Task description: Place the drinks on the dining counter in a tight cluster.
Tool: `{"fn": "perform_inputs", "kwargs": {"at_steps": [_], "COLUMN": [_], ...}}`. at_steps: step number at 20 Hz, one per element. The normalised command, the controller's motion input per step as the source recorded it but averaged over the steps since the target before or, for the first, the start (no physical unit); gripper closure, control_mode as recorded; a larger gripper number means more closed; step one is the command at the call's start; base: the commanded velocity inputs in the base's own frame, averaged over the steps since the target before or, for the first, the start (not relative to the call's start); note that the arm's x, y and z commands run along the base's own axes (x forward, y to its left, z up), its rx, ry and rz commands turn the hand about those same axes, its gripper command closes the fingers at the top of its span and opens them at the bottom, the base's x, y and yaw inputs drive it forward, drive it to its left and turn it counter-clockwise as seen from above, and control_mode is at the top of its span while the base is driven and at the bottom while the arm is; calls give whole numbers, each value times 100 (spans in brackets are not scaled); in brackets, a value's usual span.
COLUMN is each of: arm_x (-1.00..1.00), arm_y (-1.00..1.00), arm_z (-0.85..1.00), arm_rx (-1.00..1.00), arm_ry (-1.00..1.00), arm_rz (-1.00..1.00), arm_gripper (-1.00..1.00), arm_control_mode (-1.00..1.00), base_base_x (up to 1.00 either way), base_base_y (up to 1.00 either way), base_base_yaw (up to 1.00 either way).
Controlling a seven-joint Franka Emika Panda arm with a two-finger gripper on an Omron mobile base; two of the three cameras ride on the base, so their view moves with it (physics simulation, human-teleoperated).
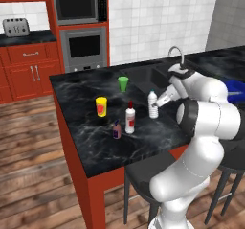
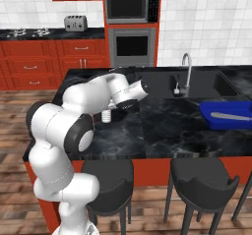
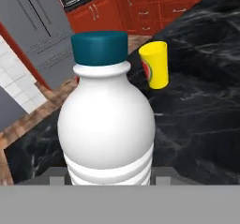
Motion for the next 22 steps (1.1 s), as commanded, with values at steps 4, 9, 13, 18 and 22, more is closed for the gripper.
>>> {"fn": "perform_inputs", "kwargs": {"at_steps": [4, 9, 13, 18, 22], "arm_x": [27, 0, 0, 0, 0], "arm_y": [0, 0, 1, 2, 0], "arm_z": [-25, -18, -4, -16, -21], "arm_rx": [0, 1, 0, 0, 2], "arm_ry": [-7, 0, -1, -9, -12], "arm_rz": [1, 11, 15, 16, 10], "arm_gripper": [100, 100, 100, 100, 100], "arm_control_mode": [-100, -100, -100, -100, -100], "base_base_x": [0, 0, 0, 0, 0], "base_base_y": [0, 0, 0, 0, 0], "base_base_yaw": [0, 0, 0, 0, 0]}}
